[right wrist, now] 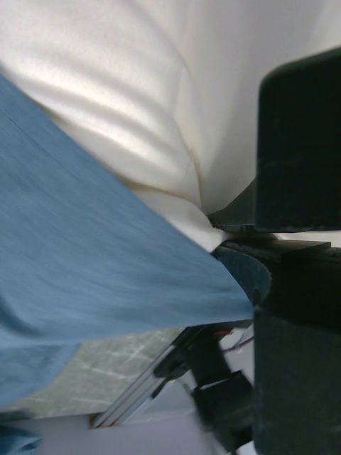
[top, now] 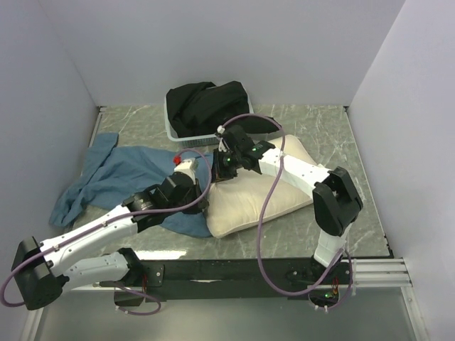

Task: Put the pillow into the pillowcase

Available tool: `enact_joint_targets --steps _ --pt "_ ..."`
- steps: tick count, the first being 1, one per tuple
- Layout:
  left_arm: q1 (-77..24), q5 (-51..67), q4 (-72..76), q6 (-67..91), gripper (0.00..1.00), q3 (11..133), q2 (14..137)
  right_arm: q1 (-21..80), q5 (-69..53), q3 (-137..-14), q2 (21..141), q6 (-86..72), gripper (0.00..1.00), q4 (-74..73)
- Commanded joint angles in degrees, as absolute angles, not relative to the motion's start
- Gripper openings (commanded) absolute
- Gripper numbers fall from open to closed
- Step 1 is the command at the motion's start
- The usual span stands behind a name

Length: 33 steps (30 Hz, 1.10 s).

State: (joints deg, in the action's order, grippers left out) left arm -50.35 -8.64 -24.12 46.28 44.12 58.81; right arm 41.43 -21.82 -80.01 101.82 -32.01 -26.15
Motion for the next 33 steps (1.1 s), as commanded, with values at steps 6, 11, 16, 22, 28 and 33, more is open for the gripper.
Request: enact_joint_targets --steps 6,11,16,22,28,33 --pt "-55.6 4.2 -29.1 44.7 0.05 43.9 54.0 36.7 -18.4 -78.0 101.8 -48.3 0.00 -5.7" --pt "-57.6 5.4 -32.6 46.2 0.05 42.3 50.9 35.3 -15.8 -76.1 101.5 -53.7 0.00 -0.6" --pt "-57.9 0.8 -32.3 49.6 0.10 42.9 48.5 37.3 -9.5 -72.3 98.0 -56.9 0.00 3.5" --pt "-57.9 -6.7 -31.5 50.3 0.14 55.7 56.8 46.8 5.9 -62.5 90.5 -60.9 0.00 11.8" --pt "-53.6 -9.5 -31.2 53.1 0.14 59.2 61.9 47.2 1.7 -61.9 91.8 -60.6 0.07 15.0" --pt "-50.9 -7.0 -27.2 54.3 0.15 54.2 61.3 45.8 1.4 -60.9 86.5 -53.7 0.70 7.2"
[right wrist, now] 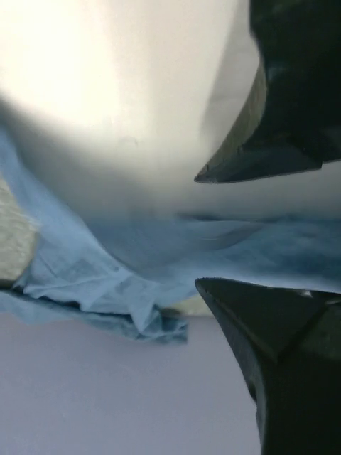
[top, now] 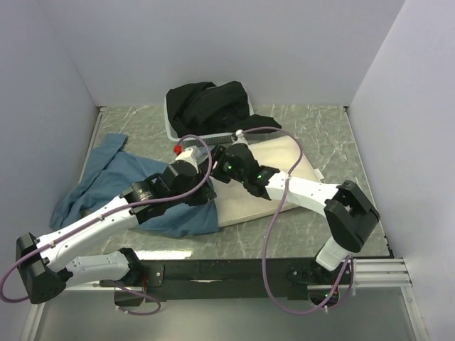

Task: Put the pillow into the pillowcase

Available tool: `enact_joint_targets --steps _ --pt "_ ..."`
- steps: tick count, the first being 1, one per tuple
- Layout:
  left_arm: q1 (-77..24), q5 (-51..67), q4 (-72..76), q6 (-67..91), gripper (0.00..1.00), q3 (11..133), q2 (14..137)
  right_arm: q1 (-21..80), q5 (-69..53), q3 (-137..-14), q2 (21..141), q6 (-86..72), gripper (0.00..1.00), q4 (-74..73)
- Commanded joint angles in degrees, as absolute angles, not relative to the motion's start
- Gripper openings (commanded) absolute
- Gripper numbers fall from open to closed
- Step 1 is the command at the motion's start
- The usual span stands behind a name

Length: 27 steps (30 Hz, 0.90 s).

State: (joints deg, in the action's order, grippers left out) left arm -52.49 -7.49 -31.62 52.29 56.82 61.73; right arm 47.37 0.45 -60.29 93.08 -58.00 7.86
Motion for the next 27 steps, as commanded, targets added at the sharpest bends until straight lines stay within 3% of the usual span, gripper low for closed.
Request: enact_joint_targets --steps 1,5,9,11,16,21,24,25,27 --pt "-50.5 -6.9 -26.8 54.6 0.15 53.8 60.8 45.4 1.6 -60.6 85.5 -52.8 0.75 5.9" --pt "-49.0 -6.6 -25.6 55.3 0.16 51.9 59.9 43.8 4.0 -60.5 81.7 -46.6 0.87 -4.4" --pt "-48.3 -6.0 -24.8 55.5 0.16 51.2 60.5 41.5 11.4 -60.9 78.1 -40.6 0.92 -14.0" --pt "-48.2 -6.0 -24.6 55.6 0.16 50.9 60.7 40.6 15.3 -60.7 77.5 -35.8 0.99 -18.4" --pt "-48.2 -6.7 -23.7 56.1 0.16 50.2 60.8 38.1 12.8 -61.8 83.7 -28.1 1.00 -26.3" --pt "-48.2 -6.9 -24.7 54.5 0.16 52.5 62.7 40.2 9.5 -61.2 93.2 -27.9 0.98 -24.5" --pt "-48.2 -8.1 -27.4 52.7 0.16 55.5 64.3 40.4 4.7 -60.2 96.3 -28.8 0.75 -21.4" --pt "-48.1 -8.2 -27.6 52.1 0.16 56.1 64.6 40.4 3.0 -59.9 96.2 -29.8 0.42 -19.4" --pt "-48.0 -7.7 -28.2 50.8 0.16 57.7 65.4 40.3 -1.5 -58.6 93.4 -31.2 0.13 -17.1"
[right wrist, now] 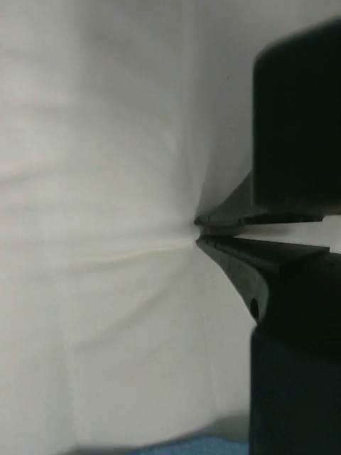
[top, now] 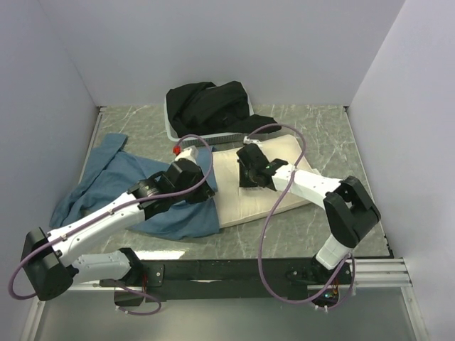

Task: Put the pillow into the pillowcase

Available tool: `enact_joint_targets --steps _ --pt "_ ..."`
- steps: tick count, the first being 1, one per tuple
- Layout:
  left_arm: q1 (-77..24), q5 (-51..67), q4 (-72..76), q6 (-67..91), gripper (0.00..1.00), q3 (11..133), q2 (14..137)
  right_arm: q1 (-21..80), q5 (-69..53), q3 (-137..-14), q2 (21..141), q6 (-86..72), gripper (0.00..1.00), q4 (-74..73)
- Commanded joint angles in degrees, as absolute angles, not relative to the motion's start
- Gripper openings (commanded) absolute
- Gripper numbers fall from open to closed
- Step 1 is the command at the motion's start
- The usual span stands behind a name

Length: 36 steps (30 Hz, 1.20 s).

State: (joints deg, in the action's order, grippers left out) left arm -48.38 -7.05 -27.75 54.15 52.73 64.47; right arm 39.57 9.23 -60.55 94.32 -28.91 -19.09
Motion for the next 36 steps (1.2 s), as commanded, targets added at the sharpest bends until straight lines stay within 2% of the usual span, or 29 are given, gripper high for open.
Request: enact_joint_targets --steps 1,8,13,17,19,23,27,31,34,35,36 --pt "-48.1 -7.4 -28.9 50.3 0.16 58.4 65.7 40.3 -2.5 -57.8 92.0 -32.9 0.00 -15.7" --pt "-48.1 -4.0 -31.8 44.7 0.13 66.4 70.0 41.2 -5.2 -55.4 72.4 -42.3 0.00 -10.9" --pt "-48.1 -3.5 -33.5 43.5 0.14 70.9 72.5 48.9 3.1 -53.4 66.5 -48.5 0.00 -7.4" --pt "-48.4 -0.5 -33.4 44.6 0.10 72.2 73.4 50.9 9.9 -51.2 67.3 -51.8 0.00 -4.4" --pt "-49.5 -0.5 -32.8 45.4 0.09 70.4 71.6 48.2 11.9 -51.8 70.1 -51.2 0.00 -5.1" --pt "-52.0 -1.7 -33.2 48.2 0.11 65.9 64.9 44.2 9.1 -51.2 74.0 -51.0 0.00 -0.9" --pt "-52.6 -2.5 -33.2 49.9 0.11 60.6 61.1 44.4 8.4 -50.6 78.3 -53.0 0.00 2.4" --pt "-54.0 -2.5 -28.8 52.9 0.21 52.7 59.7 46.2 9.6 -48.0 81.5 -57.3 0.00 10.3" --pt "-56.2 -6.8 -28.4 55.2 0.48 49.7 59.3 46.9 10.1 -47.8 82.5 -57.2 0.00 10.8" --pt "-57.1 -9.2 -30.7 56.6 0.63 49.4 58.7 46.9 10.5 -47.9 82.3 -57.0 0.00 10.3" --pt "-58.1 -11.4 -32.1 57.4 0.70 49.3 58.3 46.9 11.0 -47.6 81.9 -56.1 0.00 10.1"
